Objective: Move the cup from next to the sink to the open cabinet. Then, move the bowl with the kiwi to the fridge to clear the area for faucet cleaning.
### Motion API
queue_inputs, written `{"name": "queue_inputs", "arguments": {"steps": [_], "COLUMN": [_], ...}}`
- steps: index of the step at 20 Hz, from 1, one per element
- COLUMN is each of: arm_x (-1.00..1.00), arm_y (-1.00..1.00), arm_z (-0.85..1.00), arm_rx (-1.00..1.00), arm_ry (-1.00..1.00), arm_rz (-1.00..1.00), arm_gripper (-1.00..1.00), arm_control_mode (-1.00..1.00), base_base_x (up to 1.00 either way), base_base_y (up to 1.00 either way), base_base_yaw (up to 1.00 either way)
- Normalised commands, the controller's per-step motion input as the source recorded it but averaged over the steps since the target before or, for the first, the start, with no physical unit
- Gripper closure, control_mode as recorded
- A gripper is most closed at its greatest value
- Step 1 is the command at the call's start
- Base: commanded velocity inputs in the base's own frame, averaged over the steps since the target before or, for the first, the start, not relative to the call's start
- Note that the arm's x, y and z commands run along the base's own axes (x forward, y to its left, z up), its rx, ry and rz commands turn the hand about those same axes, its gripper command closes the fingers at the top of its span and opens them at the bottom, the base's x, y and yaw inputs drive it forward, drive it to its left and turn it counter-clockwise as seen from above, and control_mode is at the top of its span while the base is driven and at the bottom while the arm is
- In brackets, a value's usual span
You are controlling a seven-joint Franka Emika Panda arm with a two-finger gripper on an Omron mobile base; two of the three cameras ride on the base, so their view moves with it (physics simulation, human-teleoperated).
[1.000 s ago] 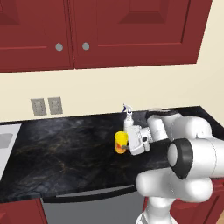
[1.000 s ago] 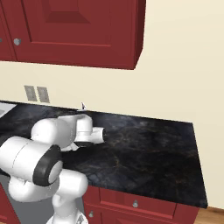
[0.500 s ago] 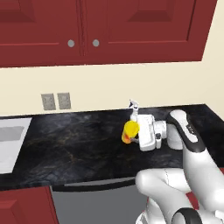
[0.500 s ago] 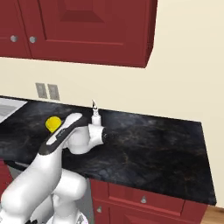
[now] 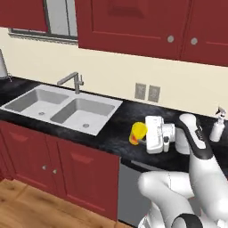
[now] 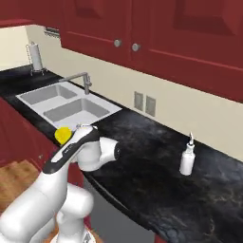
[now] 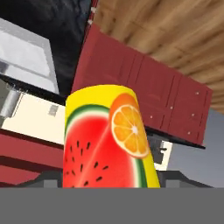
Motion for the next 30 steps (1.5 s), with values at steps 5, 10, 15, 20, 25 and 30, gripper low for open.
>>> {"name": "queue_inputs", "arguments": {"steps": [5,10,15,20,25,30], "arm_x": [0.0,0.0,0.0,0.0,0.0,0.0], "arm_y": [0.0,0.0,0.0,0.0,0.0,0.0], "arm_z": [0.0,0.0,0.0,0.0,0.0,0.0], "arm_rx": [0.0,0.0,0.0,0.0,0.0,0.0], "arm_ry": [0.0,0.0,0.0,0.0,0.0,0.0], "arm_rz": [0.0,0.0,0.0,0.0,0.0,0.0], "arm_gripper": [1.0,1.0,1.0,1.0,1.0,1.0], "arm_control_mode": [1.0,1.0,1.0,1.0,1.0,1.0], "base_base_x": [0.0,0.34,1.0,1.0,1.0,1.0], "base_base_y": [0.35,0.45,0.13,0.0,0.03,0.26], "base_base_yaw": [0.91,0.7,0.25,0.18,0.11,0.08]}}
